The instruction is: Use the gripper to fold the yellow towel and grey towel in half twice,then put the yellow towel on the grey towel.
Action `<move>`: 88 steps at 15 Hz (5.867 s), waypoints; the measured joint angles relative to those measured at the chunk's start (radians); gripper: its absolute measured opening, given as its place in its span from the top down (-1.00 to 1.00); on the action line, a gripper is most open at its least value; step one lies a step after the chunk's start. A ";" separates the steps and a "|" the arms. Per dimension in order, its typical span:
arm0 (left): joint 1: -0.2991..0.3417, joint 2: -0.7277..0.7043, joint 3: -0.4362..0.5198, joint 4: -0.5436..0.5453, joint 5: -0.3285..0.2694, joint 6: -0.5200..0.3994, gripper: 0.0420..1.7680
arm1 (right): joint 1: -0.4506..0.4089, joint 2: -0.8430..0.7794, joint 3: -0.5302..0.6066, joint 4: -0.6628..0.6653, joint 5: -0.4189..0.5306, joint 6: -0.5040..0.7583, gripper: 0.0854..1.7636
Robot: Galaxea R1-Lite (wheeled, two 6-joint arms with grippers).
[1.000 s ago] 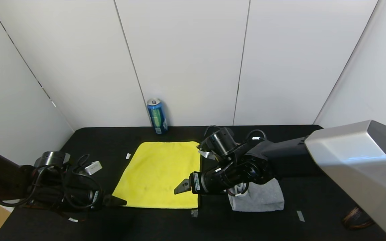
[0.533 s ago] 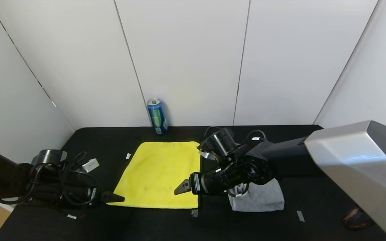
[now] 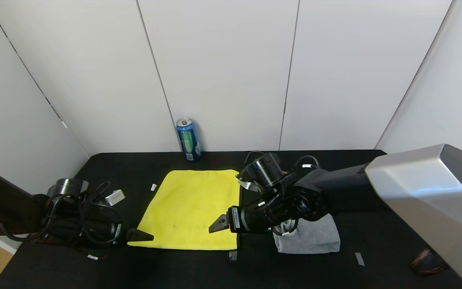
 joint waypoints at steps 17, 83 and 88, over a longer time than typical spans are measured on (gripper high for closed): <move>-0.010 0.001 -0.015 0.002 -0.004 -0.009 -0.94 | 0.001 0.006 0.000 0.001 0.000 0.000 -0.94; -0.037 -0.009 -0.010 -0.013 -0.010 -0.023 0.92 | 0.033 0.074 -0.004 -0.003 -0.092 -0.004 -0.94; -0.037 -0.011 -0.010 -0.013 -0.010 -0.023 0.92 | 0.026 0.072 0.000 -0.002 -0.092 -0.004 -0.94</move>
